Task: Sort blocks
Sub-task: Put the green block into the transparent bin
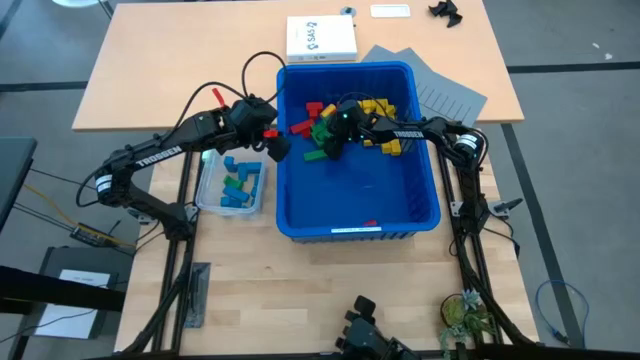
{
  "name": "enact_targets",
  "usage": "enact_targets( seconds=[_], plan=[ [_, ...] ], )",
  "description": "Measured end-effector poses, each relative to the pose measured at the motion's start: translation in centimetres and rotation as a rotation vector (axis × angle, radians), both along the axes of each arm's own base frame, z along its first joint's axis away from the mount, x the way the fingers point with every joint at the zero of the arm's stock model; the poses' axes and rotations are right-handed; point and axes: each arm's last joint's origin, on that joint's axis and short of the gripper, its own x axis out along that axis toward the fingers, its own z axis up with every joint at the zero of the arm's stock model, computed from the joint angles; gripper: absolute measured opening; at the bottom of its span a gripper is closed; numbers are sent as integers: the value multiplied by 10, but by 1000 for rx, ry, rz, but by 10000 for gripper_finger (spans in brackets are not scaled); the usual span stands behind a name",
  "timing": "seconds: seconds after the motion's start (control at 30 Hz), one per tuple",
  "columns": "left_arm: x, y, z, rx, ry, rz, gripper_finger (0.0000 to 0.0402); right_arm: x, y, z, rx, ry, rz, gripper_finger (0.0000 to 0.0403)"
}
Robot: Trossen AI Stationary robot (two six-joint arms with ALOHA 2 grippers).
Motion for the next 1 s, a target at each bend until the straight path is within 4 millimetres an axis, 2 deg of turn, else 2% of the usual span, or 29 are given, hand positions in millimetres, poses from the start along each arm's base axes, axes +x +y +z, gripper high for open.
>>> enact_targets(
  seconds=[0.07, 0.2, 0.27, 0.43, 0.6, 0.77, 0.87, 1.0],
  plan=[
    [1, 0, 1, 5, -11, 0, 249, 1, -1, 3, -27, -13, 10, 136],
    [2, 1, 3, 19, -30, -5, 249, -2, 1, 5, -9, 5, 22, 130],
    [3, 1, 4, 29, -34, -12, 249, -5, 4, 17, -3, -10, 49, 130],
    [7, -2, 6, 28, -71, -70, 249, -19, 24, 75, -17, -93, 144, 130],
    [15, -5, 13, 39, -151, -186, 249, -43, 55, 146, -59, -263, 283, 130],
    [26, -7, 23, 36, -299, -362, 249, -71, 87, 202, -81, -467, 537, 130],
    [34, -10, 33, 46, -427, -490, 249, -85, 100, 225, -93, -550, 603, 130],
    [51, -17, 38, 78, -550, -615, 249, -90, 111, 235, -96, -576, 614, 130]
  ],
)
